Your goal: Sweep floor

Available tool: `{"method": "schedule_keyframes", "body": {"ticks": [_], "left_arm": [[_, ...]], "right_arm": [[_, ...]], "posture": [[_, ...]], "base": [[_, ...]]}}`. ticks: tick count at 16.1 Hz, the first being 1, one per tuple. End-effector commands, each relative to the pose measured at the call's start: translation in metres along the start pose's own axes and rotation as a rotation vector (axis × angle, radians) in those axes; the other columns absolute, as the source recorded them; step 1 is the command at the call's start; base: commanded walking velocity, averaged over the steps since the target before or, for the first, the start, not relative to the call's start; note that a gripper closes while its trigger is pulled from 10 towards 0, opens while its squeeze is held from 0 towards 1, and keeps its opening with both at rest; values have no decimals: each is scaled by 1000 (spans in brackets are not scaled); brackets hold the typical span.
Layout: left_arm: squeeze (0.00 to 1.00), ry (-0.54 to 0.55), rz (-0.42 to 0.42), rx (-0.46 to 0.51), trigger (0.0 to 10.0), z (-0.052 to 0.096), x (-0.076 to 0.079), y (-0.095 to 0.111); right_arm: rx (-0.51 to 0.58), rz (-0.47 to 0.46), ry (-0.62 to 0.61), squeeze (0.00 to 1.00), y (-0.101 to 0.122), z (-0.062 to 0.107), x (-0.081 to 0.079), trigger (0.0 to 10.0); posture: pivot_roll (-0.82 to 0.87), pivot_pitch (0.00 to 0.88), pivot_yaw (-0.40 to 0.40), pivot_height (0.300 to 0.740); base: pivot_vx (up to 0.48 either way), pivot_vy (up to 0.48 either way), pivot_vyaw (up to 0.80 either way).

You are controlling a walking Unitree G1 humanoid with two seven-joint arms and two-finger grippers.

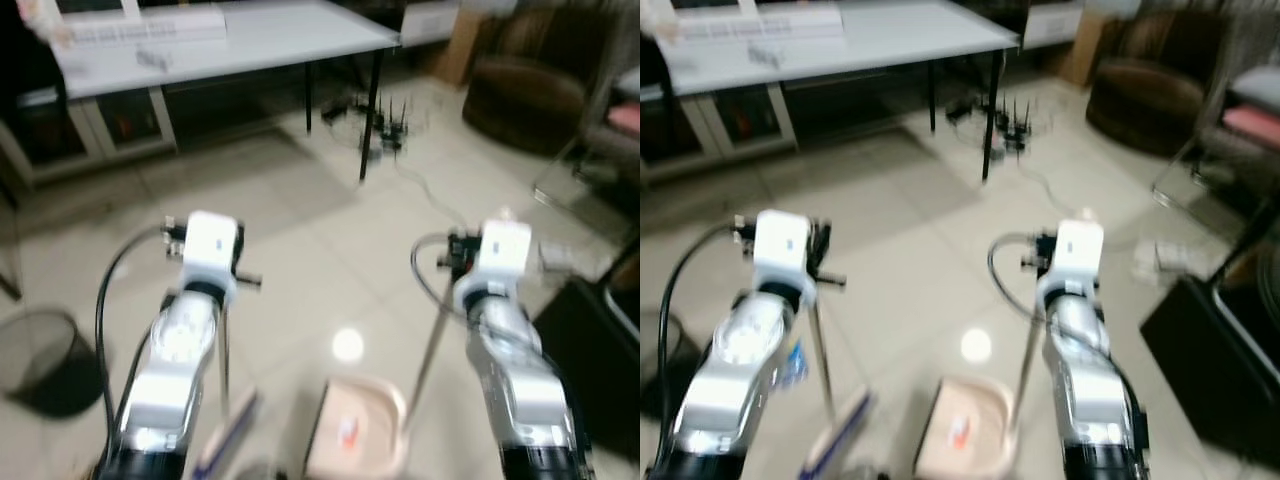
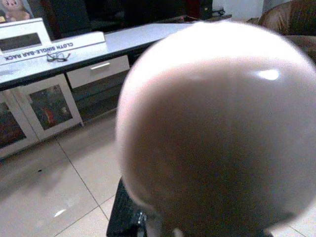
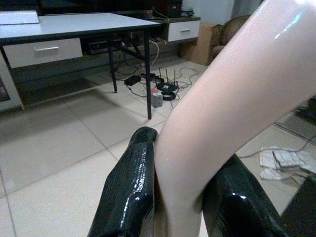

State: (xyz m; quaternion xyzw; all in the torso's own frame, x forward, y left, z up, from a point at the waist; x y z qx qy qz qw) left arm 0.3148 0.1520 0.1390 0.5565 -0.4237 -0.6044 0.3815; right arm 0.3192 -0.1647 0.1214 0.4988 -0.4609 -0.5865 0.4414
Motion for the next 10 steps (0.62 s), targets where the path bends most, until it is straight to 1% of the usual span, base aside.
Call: {"method": "schedule_keyframes", "body": {"ticks": [1, 10], "left_arm": [[0, -7, -11, 26, 10000, -1, 1, 7], [0, -15, -20, 27, 10000, 0, 2, 7]], "right_arm": [[28, -13, -3, 0, 8, 0, 2, 10000], [27, -12, -9, 0, 7, 0, 2, 10000]], "posture": [[-36, 0, 3, 740], [-35, 0, 7, 740]], "base": [[-300, 0, 0], [-299, 0, 0]]}}
Point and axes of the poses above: a point about 5 cm out from each wrist's last joint towards the gripper, its own z axis pointing back from the gripper into the wrist, its own y axis along the axis of the wrist's last joint, x = y × z, the point moved 3 cm from there along -z, pointing out of the wrist towards the gripper, and after that the axes turned 9 degrees about -z, right-handed, at the moved point
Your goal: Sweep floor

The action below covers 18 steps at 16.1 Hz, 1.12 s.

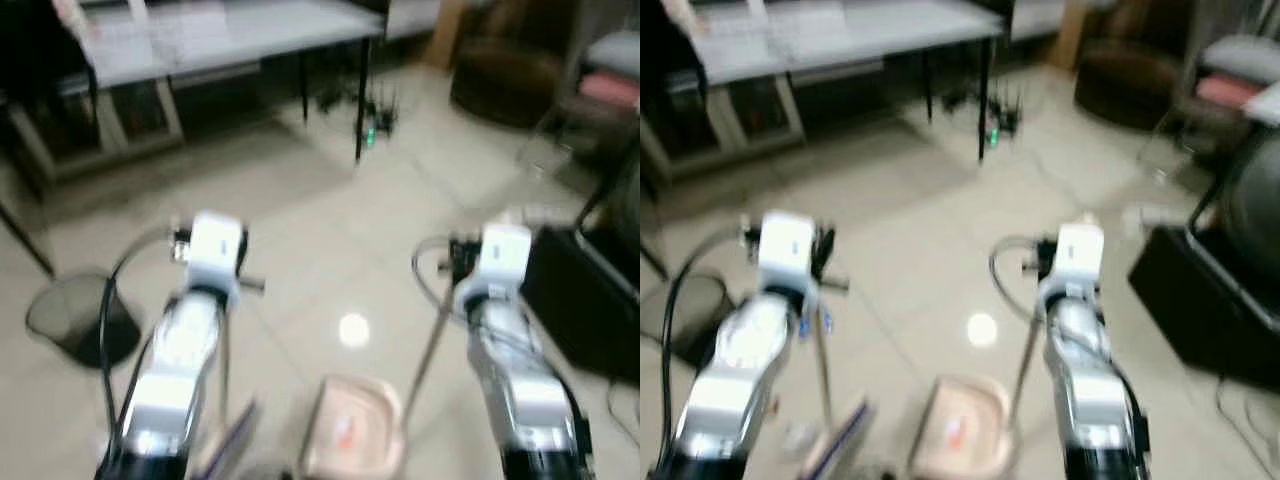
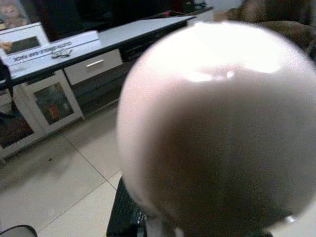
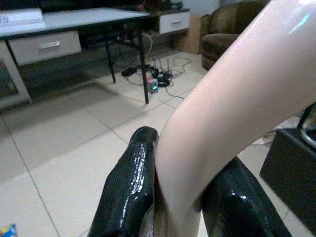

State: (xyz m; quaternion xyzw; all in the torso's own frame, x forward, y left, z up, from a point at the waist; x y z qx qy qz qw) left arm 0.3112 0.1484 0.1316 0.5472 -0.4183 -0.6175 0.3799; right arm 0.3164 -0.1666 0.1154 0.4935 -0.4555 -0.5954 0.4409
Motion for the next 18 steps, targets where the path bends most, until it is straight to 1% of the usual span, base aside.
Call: {"method": "schedule_keyframes", "body": {"ticks": [1, 5, 10, 18], "left_arm": [[0, 7, -11, 50, 10000, -2, -5, 13], [0, 2, -16, 55, 10000, -3, -4, 14], [0, 7, -25, 67, 10000, -4, -4, 16], [0, 34, -21, 67, 10000, -4, -8, 17]], "right_arm": [[46, -3, 1, 0, 12, -2, -1, 10000], [45, -4, -5, 0, 11, -1, -1, 10000], [50, -9, -19, 0, 12, -1, 1, 10000], [64, -17, 22, 0, 15, -3, -5, 10000]], "posture": [[-35, 0, 6, 740], [-36, 0, 7, 740], [-39, 0, 12, 740], [-38, 0, 3, 740]], "base": [[-292, 0, 0], [-290, 0, 0], [0, 0, 0], [0, 0, 0]]}}
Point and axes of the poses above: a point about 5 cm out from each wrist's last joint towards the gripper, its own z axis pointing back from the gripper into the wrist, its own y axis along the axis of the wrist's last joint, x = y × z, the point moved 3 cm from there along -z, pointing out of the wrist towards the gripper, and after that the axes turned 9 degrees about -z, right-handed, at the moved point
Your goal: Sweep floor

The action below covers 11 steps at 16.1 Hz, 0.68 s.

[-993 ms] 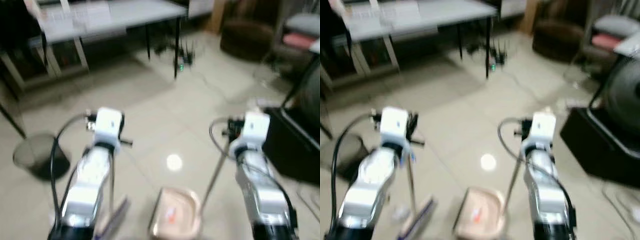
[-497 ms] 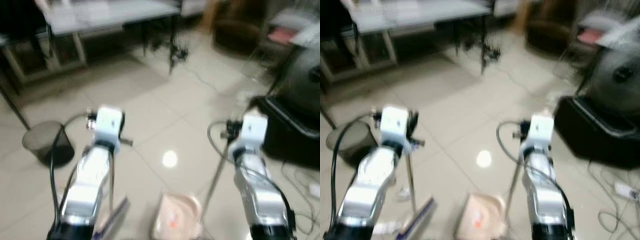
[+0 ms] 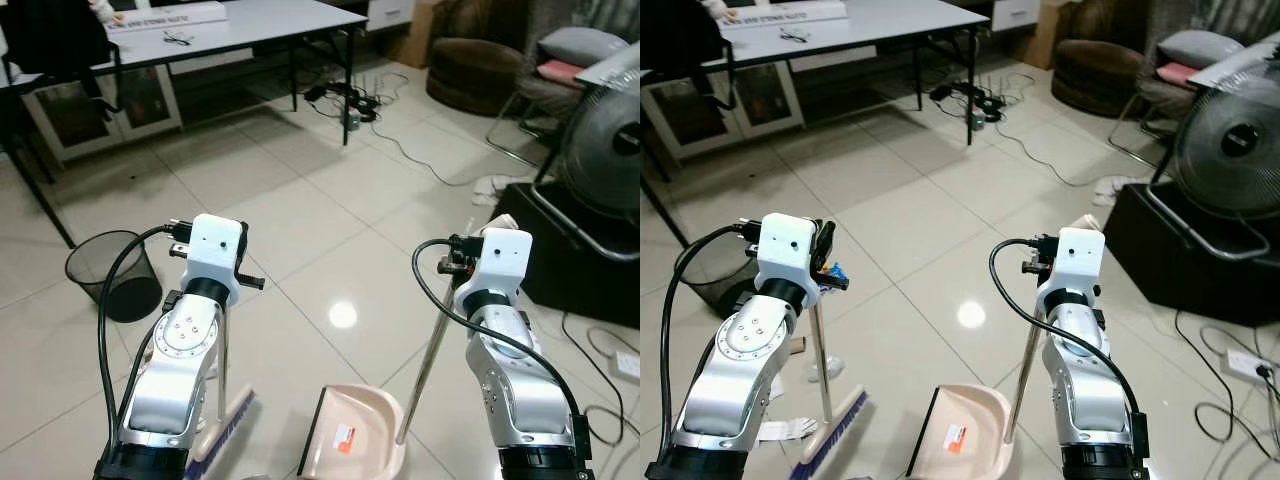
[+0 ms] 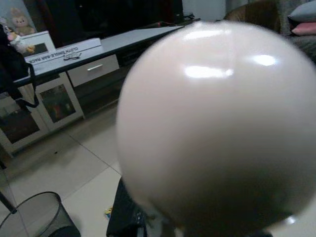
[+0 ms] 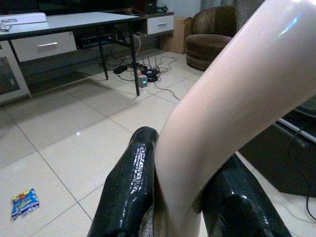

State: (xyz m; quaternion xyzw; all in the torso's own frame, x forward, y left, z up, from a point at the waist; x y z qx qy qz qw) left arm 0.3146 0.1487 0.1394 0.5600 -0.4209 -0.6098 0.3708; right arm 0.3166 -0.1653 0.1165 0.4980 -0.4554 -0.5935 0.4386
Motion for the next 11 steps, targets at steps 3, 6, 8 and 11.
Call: {"method": "schedule_keyframes", "body": {"ticks": [3, 6, 8, 11], "left_arm": [[0, 18, -14, 39, 10000, -2, -5, 11], [0, 17, -23, 33, 10000, -3, -6, 10], [0, 17, -25, 32, 10000, -3, -7, 10], [0, 21, -27, 32, 10000, -3, -8, 10]], "right_arm": [[57, -17, 21, 0, 15, -3, -4, 10000], [58, -21, 23, 0, 15, -3, -5, 10000], [60, -22, 24, 0, 16, -3, -5, 10000], [66, -27, 25, 0, 17, -4, -6, 10000]], "posture": [[-36, 0, 4, 740], [-36, 0, 7, 740], [-36, 0, 7, 740], [-34, 0, 7, 740]], "base": [[0, 191, 0], [0, 320, 0], [0, 345, 0], [0, 351, 0]]}}
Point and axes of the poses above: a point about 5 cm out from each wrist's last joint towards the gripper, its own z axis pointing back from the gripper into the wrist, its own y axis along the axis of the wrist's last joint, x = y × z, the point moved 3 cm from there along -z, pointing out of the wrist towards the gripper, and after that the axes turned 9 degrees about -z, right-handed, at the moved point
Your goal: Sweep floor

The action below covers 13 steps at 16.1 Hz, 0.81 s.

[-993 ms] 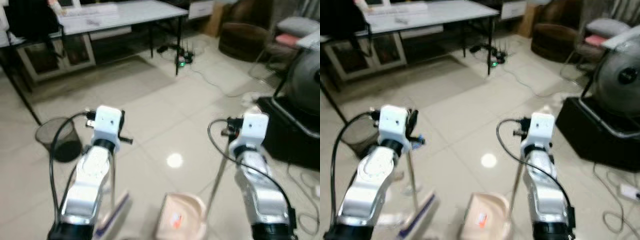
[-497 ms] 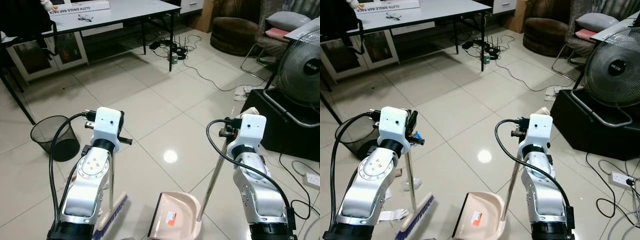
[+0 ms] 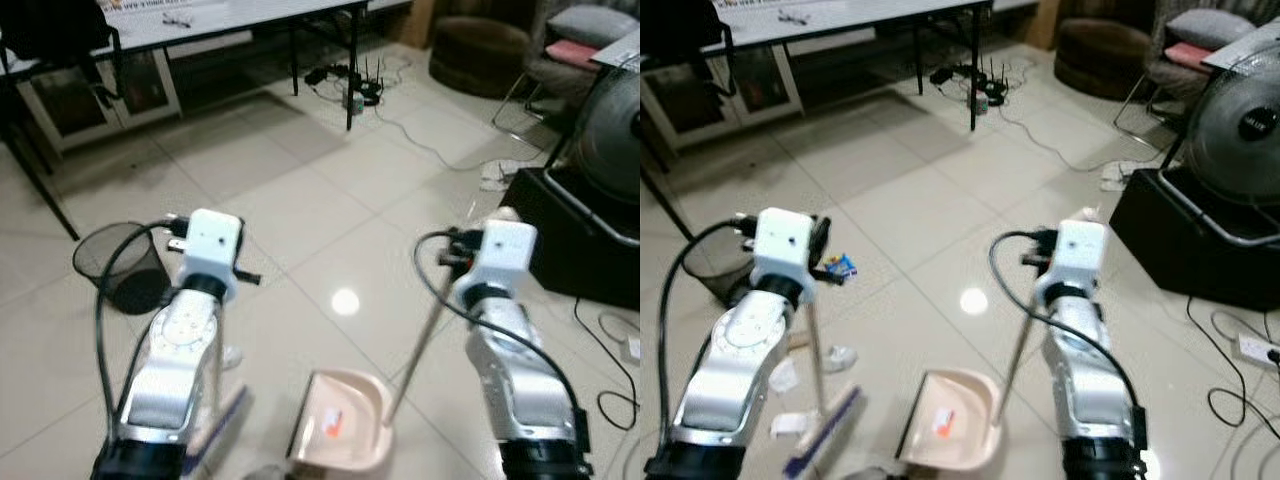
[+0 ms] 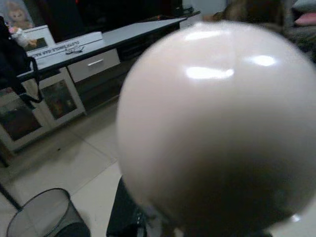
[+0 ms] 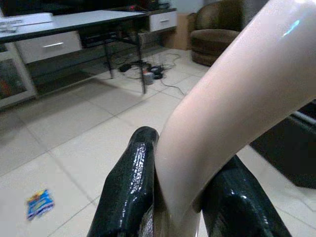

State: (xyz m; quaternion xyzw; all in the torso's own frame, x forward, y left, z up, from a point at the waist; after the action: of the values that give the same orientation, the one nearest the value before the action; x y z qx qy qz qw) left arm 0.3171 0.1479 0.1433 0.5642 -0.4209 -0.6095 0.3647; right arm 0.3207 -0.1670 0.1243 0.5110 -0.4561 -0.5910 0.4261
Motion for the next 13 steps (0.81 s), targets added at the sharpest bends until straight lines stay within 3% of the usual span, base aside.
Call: {"method": "schedule_keyframes", "body": {"ticks": [1, 13], "left_arm": [[0, 20, -17, 22, 10000, -1, -7, 6], [0, 8, -30, 21, 10000, -1, -5, 6]], "right_arm": [[38, -5, 19, 0, 9, 0, -5, 10000], [37, -7, 11, 0, 7, 0, -4, 10000]], "posture": [[-34, 0, 7, 740], [-33, 2, 13, 740]], "base": [[0, 352, 0], [0, 353, 0]]}}
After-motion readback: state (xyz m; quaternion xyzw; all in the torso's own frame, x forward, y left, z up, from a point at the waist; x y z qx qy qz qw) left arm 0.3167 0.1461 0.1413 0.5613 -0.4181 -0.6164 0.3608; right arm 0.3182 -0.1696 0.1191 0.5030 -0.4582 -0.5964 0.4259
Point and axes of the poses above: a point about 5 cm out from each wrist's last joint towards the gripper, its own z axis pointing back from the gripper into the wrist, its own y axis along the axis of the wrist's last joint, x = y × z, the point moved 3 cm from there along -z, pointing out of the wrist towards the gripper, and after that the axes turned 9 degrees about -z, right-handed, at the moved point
